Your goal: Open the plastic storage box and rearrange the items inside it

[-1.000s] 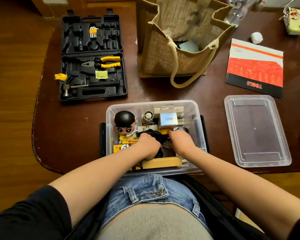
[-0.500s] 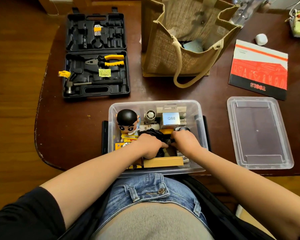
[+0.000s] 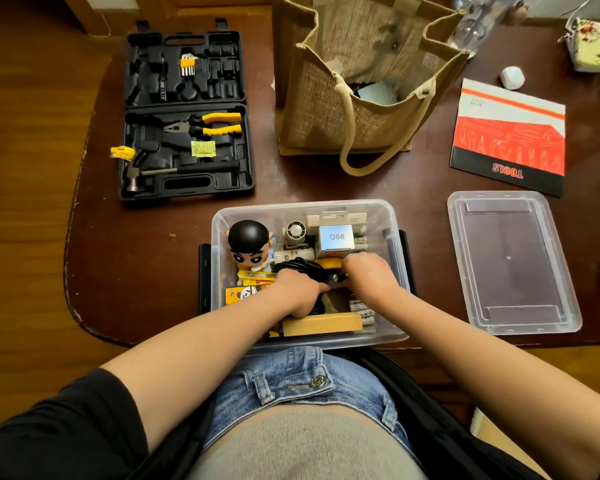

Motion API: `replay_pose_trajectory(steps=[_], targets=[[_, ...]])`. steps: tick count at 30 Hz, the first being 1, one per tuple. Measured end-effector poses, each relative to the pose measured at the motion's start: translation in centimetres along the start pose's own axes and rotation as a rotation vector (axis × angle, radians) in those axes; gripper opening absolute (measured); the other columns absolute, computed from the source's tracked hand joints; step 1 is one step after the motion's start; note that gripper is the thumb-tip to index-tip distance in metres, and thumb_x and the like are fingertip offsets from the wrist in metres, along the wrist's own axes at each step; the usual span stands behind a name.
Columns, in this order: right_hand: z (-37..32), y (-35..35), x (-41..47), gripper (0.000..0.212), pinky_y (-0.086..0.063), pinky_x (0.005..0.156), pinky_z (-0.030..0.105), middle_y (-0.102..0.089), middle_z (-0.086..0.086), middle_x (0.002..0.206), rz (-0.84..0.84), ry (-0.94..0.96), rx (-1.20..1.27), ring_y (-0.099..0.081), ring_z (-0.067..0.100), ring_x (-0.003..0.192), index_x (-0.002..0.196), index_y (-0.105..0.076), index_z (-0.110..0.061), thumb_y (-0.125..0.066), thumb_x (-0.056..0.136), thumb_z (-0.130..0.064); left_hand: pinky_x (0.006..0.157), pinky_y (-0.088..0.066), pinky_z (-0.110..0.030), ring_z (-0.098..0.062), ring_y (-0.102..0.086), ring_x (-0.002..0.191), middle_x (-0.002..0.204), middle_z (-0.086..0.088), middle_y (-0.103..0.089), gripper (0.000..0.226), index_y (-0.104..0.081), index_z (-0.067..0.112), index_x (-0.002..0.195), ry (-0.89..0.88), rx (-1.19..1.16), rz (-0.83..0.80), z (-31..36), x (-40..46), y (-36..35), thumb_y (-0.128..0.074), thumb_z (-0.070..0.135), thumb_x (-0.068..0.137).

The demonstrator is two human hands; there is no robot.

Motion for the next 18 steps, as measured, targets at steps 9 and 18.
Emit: replay_pose_trajectory(steps=[9,18], targets=[[0.0,1.0,-1.0,0.04,-0.042,0.058,0.027,-0.045,0.017,0.126,0.017,-0.194,0.006,-0.063,0.026,0.094,0.126,-0.041,-0.001,-0.053,0.088,-0.001,0.07,-0.04,-0.03,-0.027,-0.05,0.122,0.144,-0.005,-0.045,0.071,-0.017,0.045,0.147,-0.031,-0.103,0.011,-0.5,-0.5,0.7,-0.04,0.007,0.092],[0.1,1.4,-0.3,0.029,-0.049,0.069,0.031,-0.056,0.015,0.117,-0.045,-0.223,-0.005,-0.062,0.028,0.1,0.115,-0.055,-0.001,-0.049,0.088,0.006,0.07,-0.039,-0.031,-0.027,-0.049,0.123,0.146,-0.006,-0.042,0.07,-0.017,0.043,0.147,-0.035,-0.133,0.012,-0.6,-0.8,0.9,-0.039,0.007,0.092]])
Point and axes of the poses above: each hand's wrist, its own x-axis towards the middle knuckle, its own y-axis out of the back of the hand, z = x × y, the point moved 1 cm from there along x, towards the middle knuckle
